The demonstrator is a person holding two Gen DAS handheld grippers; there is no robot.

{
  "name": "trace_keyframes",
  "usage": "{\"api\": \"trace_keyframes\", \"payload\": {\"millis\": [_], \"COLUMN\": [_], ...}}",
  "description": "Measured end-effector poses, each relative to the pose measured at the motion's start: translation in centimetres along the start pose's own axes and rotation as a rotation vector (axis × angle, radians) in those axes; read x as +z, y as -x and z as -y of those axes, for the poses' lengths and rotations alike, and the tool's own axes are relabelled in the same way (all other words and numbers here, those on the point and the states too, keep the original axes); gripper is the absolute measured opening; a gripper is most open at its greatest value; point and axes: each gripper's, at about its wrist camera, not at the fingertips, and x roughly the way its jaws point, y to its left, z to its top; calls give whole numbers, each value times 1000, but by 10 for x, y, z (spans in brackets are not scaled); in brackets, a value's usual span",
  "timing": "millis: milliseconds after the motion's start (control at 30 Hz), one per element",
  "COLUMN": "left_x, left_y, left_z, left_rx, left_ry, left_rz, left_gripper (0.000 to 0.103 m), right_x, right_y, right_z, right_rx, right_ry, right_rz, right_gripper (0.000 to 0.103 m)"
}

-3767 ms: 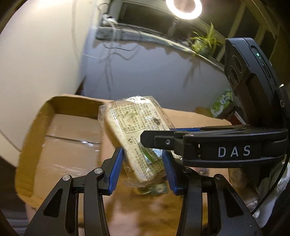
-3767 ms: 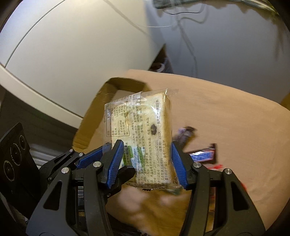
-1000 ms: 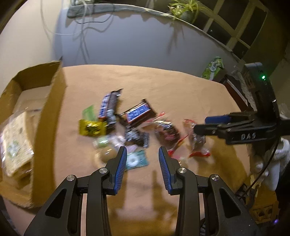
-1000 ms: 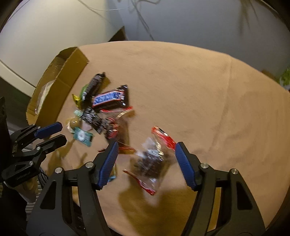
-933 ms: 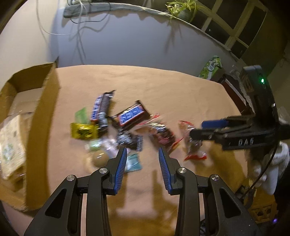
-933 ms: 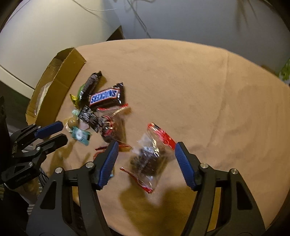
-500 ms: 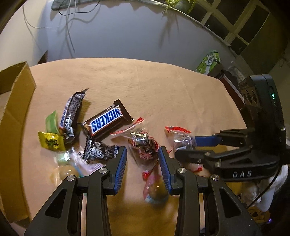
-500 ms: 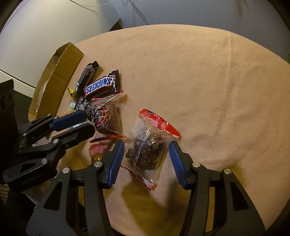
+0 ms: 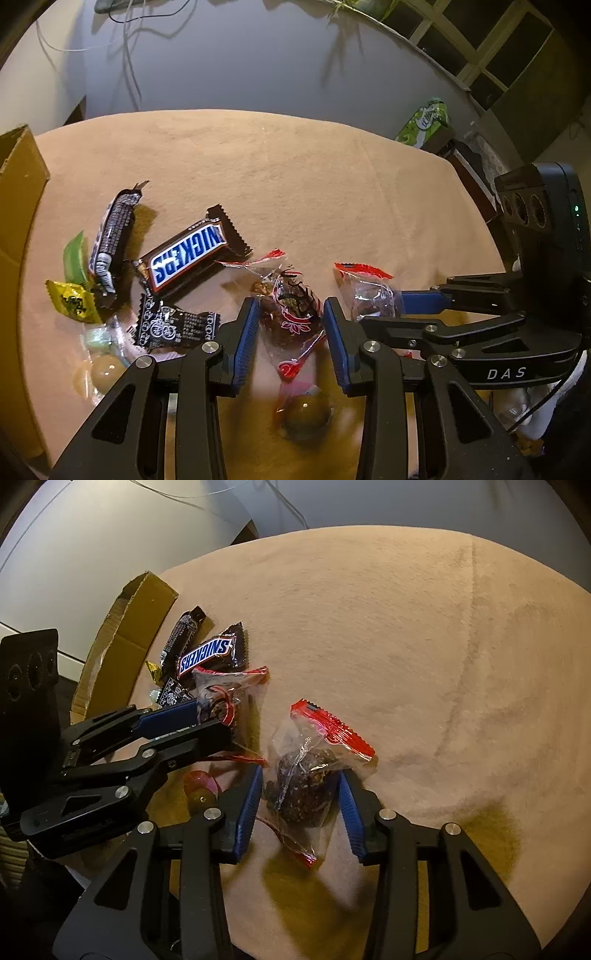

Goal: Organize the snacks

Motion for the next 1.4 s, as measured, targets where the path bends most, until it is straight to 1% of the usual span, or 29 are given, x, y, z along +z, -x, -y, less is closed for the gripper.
{"api": "trace_keyframes", "payload": {"millis": [100,167,233,467,667,833,900,1000,1067,1100,1133,1167,1200,1267,1400], "left_x": [1,0,-2,-5,-10,-14,-15,-18,-18,-18,-17,-16,-15,-15,-18], "left_y": [0,2,3,8,22,35,35,25,20,20,19,18,16,11,6], "left_z": [0,-2,0,3,2,-4,-7,-6,-5,-3,-2,-1,1,2,4], "left_rx": [0,1,3,6,5,10,9,7,15,14,18,24,31,40,48], "left_ry": [-1,-1,-4,-21,-24,-34,-30,-26,-38,-45,-50,-51,-52,-55,-64], "left_rz": [4,7,11,24,54,74,72,30,21,16,10,4,1,-7,-8], "left_gripper": [35,34,30,27,26,20,20,20,20,22,28,31,31,31,31], "right_x": [-2,-3,-2,-5,-6,-3,-2,0,-1,-2,-3,-5,-6,-7,-11], "right_y": [2,4,5,17,31,38,39,36,34,34,34,33,32,29,21], "right_z": [3,4,5,5,4,-4,-9,-15,-16,-16,-15,-14,-12,-9,-2], "right_rx": [7,5,2,-11,-24,-29,-34,-51,-63,-66,-62,-60,-65,-108,-119], "right_ry": [-8,-13,-17,-26,-30,-24,-16,-5,1,1,-3,-3,-3,-2,-14], "right_rz": [4,9,13,37,60,77,81,77,75,76,74,70,67,71,60], "right_gripper": [42,41,41,41,41,41,41,41,41,41,41,41,41,41,41]}}
